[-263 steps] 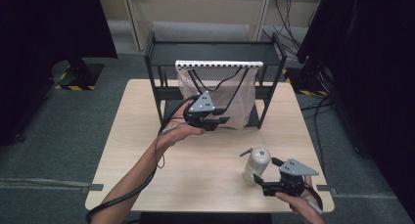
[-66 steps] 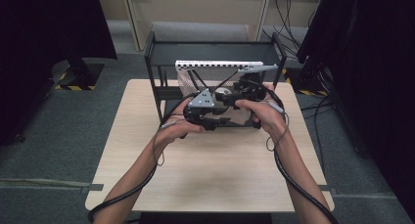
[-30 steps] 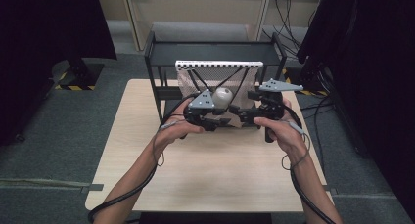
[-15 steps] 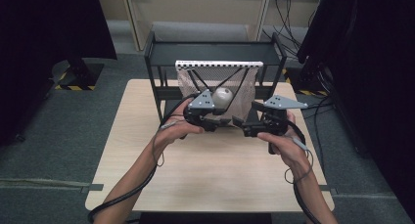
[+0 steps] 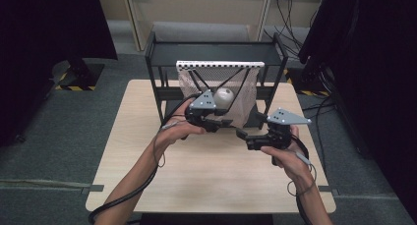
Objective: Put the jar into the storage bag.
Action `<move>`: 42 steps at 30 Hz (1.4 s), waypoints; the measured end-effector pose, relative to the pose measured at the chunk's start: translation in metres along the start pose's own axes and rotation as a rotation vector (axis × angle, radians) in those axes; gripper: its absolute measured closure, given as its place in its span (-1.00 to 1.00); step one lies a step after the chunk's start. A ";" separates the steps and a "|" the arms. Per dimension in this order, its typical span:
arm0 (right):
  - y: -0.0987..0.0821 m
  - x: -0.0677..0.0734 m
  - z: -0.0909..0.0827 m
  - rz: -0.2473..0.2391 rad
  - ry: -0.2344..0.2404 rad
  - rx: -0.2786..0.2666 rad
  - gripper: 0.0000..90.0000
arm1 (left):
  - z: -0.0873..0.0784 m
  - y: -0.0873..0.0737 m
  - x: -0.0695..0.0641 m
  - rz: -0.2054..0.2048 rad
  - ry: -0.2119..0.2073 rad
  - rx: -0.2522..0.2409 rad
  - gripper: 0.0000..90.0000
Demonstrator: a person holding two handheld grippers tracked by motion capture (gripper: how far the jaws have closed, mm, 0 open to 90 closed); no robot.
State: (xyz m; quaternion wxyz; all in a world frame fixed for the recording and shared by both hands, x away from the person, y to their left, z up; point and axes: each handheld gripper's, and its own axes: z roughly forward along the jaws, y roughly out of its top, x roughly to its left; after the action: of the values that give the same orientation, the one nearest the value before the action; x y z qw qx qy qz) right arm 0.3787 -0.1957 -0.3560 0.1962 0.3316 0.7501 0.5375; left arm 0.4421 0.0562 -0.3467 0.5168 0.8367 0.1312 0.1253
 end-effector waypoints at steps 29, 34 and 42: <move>-0.067 0.011 -0.003 -0.015 -0.012 0.032 -0.80 | -0.002 0.001 -0.002 0.000 -0.005 -0.008 0.31; -0.079 0.010 -0.003 -0.005 -0.017 0.042 -0.80 | -0.003 0.002 -0.002 0.001 -0.009 -0.010 0.31; -0.094 0.012 -0.003 0.000 -0.018 0.050 -0.79 | -0.002 0.002 -0.002 0.002 -0.006 -0.008 0.31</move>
State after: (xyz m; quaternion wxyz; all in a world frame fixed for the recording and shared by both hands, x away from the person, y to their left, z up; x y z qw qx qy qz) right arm 0.3411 -0.2082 -0.4426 0.1947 0.3410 0.7616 0.5156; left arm 0.4395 0.0568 -0.3443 0.5204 0.8351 0.1283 0.1236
